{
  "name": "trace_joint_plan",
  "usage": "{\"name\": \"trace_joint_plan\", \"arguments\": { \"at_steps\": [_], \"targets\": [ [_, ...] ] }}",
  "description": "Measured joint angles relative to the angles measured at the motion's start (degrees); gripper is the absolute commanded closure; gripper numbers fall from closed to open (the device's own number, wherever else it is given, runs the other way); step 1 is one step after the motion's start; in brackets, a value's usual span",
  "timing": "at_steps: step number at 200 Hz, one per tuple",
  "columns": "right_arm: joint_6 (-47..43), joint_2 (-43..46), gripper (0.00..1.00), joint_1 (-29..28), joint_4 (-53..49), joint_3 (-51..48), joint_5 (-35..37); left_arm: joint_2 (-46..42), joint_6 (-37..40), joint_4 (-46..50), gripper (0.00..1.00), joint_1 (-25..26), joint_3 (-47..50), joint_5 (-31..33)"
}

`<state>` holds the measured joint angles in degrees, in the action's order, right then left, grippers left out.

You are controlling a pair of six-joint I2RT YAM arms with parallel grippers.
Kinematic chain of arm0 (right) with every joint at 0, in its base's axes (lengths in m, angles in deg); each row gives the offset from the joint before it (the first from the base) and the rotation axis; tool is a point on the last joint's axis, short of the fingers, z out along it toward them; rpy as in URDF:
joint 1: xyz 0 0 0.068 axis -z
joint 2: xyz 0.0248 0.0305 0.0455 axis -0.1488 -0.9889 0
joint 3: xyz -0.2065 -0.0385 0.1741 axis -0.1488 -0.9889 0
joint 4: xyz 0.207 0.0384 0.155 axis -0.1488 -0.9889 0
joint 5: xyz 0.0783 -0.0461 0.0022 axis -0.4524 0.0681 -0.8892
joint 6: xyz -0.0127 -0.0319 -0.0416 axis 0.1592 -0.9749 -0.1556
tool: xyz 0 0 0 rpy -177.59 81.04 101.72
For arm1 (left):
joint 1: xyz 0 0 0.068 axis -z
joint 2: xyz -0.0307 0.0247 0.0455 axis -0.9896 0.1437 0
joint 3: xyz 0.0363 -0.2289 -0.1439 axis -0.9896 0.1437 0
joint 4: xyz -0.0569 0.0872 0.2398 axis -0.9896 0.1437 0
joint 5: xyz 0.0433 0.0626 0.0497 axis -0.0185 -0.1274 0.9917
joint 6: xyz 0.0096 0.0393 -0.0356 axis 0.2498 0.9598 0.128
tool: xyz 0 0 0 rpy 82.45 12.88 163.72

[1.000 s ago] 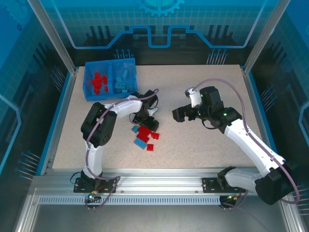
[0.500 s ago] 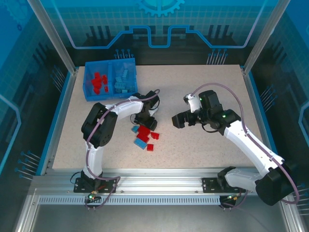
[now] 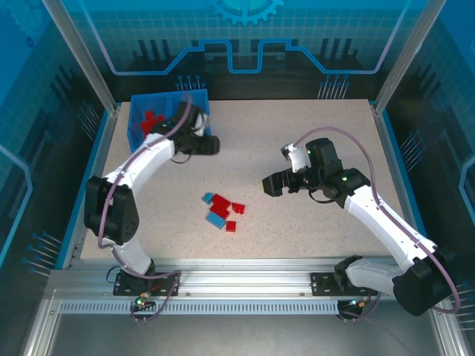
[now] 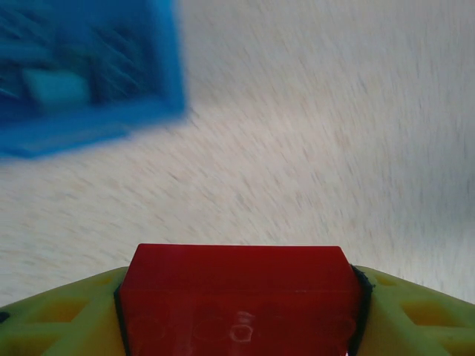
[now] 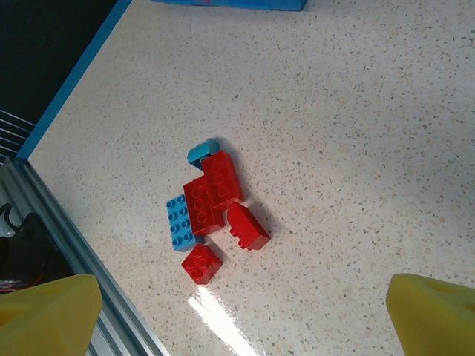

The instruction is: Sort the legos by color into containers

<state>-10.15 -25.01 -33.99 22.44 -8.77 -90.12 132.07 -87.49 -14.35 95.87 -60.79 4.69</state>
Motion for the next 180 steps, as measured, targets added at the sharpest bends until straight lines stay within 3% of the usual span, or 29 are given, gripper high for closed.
{"name": "trace_joint_plan", "arguments": {
  "at_steps": [46, 82, 100, 122, 147, 180],
  "targets": [
    [0.2, 1.4, 0.00, 0.0, 0.0, 0.0, 0.2, 5.1, -4.7, -0.8, 0.43, -13.8, -11.8, 5.4],
    [0.2, 3.0, 0.00, 0.0, -0.1, 0.0, 1.0, 18.5, -11.4, 0.3, 0.39, -21.5, -25.3, 6.8],
    [0.2, 3.2, 0.00, 0.0, -0.2, 0.0, 1.4, 25.8, -14.8, 2.1, 0.37, -23.1, -32.2, 6.3],
    [0.2, 3.4, 0.00, 0.0, -0.4, 0.0, 1.6, 32.1, -18.4, 3.9, 0.27, -23.8, -37.0, 5.6],
    [0.4, 4.0, 0.00, 0.0, -0.7, 0.0, 2.0, 33.1, -21.2, 5.8, 0.17, -23.8, -37.1, 5.0],
    [0.4, 4.3, 0.00, 0.0, -0.6, 0.0, 2.0, 29.5, -22.3, 4.6, 0.17, -23.7, -34.6, 4.1]
  ]
}}
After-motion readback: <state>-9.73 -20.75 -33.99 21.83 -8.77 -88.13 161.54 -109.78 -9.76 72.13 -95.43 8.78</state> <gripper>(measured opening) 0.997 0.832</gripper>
